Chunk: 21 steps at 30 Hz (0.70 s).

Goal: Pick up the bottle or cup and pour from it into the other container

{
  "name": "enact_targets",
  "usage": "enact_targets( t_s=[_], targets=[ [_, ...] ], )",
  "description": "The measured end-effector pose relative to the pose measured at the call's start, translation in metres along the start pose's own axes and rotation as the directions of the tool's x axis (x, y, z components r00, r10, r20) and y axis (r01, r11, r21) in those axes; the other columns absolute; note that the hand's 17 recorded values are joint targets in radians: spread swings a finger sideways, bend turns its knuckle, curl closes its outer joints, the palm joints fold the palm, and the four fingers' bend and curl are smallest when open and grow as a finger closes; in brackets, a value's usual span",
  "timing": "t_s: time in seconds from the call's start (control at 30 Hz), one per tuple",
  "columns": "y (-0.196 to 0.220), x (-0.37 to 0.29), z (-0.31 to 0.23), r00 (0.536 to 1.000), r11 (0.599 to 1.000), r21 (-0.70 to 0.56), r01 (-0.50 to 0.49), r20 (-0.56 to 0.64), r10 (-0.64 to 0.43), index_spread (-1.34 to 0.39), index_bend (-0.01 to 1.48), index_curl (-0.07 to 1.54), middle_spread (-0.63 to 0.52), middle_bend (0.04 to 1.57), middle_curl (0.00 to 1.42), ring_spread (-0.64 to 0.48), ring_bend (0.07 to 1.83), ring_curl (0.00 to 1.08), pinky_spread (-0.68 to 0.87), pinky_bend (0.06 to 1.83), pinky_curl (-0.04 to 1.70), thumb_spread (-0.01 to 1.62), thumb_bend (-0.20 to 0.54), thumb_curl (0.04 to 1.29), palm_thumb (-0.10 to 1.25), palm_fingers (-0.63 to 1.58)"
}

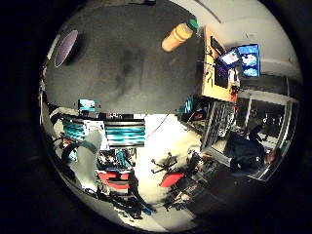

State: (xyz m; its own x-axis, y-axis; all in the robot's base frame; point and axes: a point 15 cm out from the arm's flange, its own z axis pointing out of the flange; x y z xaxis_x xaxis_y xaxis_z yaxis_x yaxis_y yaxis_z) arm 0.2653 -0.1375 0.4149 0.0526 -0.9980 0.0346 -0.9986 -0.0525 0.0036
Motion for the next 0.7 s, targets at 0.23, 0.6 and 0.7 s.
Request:
enact_targets(
  t_s=[0.23,0.6,0.7],
  targets=[
    [-0.005,-0.002,0.002,0.998,0.999,0.035,0.0,0.056,-0.002,-0.39,0.18,0.32,-0.04,0.2,0.34,0.17,0.3,0.22,0.43,0.63,0.0,1.09,-0.032,0.36,0.67,0.29],
    [-0.013,0.032,-0.006,0.977,0.971,0.205,-0.125,0.197,0.084,-0.33,0.13,0.26,0.02,0.2,0.35,0.18,0.37,0.24,0.43,0.76,0.01,1.02,-0.033,0.31,0.53,0.19],
    [-0.015,0.044,-0.008,0.971,0.962,0.223,-0.16,0.213,0.112,-0.31,0.14,0.25,0.04,0.21,0.35,0.18,0.4,0.25,0.43,0.81,0.02,0.99,-0.032,0.31,0.51,0.16]
  ],
)
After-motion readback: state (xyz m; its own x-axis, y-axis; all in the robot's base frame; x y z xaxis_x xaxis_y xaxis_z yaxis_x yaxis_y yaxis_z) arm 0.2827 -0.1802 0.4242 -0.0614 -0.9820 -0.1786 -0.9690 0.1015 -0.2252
